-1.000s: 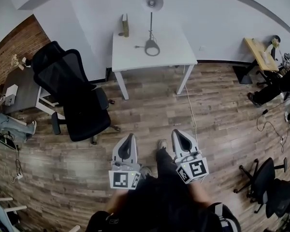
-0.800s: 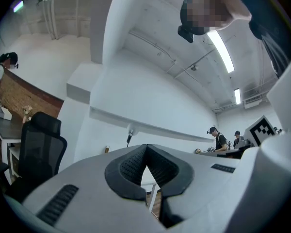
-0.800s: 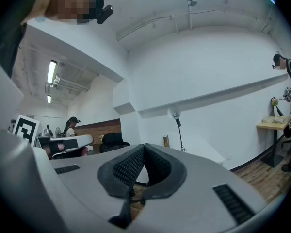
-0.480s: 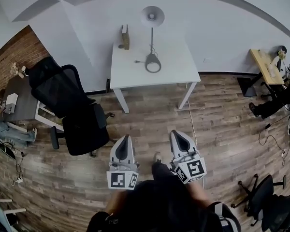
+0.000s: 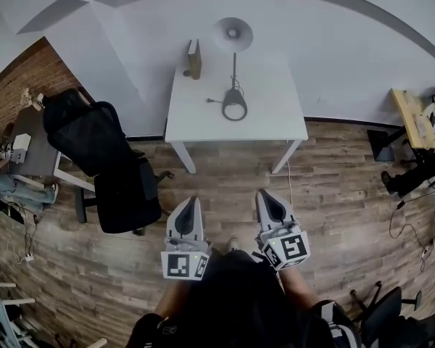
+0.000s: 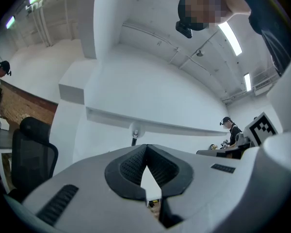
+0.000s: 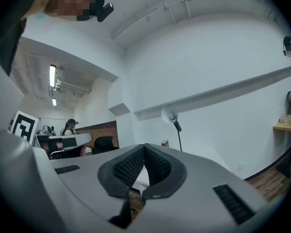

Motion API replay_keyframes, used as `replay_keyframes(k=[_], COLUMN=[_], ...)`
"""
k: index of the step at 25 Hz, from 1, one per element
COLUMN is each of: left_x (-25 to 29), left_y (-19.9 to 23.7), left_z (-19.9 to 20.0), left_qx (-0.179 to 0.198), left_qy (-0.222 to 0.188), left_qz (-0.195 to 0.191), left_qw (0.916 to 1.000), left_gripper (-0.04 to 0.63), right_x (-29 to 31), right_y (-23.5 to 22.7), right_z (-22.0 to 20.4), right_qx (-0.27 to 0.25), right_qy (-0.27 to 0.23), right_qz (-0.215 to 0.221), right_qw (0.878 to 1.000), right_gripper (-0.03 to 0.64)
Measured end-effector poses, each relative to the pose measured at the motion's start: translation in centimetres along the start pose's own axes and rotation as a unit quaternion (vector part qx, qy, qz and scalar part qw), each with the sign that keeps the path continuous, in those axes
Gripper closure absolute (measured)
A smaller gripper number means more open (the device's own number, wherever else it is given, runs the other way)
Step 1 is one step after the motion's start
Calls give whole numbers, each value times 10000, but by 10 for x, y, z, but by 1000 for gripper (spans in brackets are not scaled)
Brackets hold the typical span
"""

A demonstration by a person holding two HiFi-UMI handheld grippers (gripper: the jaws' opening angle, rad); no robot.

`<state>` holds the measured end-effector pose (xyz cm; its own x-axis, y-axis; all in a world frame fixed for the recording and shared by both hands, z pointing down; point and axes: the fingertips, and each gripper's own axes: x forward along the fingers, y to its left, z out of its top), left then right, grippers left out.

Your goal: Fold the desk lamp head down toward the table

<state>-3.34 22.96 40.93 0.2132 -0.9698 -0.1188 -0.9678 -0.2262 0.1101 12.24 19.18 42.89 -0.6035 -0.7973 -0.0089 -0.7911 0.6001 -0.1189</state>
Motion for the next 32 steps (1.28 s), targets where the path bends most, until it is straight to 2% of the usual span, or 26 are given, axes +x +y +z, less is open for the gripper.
replay_keyframes(k=[6,14,27,32], left_x=[39,103,247,287], left_y=[11,38,118,139], left_z=[-2,-10,-5,-9], left_qx=[-5,-32,-232,-341], left_qy=[4,-43,-40,34], left_qz=[58,-101,-760,-1083], left_qw=[10000,9999,9968,9935], left_gripper=[572,572,572,572], right_x=[31,85,224,262], right_y=[-18,-41,-83,-95], right_z=[3,3,23,24], right_qx=[36,-47,-133,-191], right_qy=[19,-3,-133,-93], right_qz=[110,12,-543,-825], right_qw=[9999,10000,9983,9964], right_gripper=[612,612,612,612])
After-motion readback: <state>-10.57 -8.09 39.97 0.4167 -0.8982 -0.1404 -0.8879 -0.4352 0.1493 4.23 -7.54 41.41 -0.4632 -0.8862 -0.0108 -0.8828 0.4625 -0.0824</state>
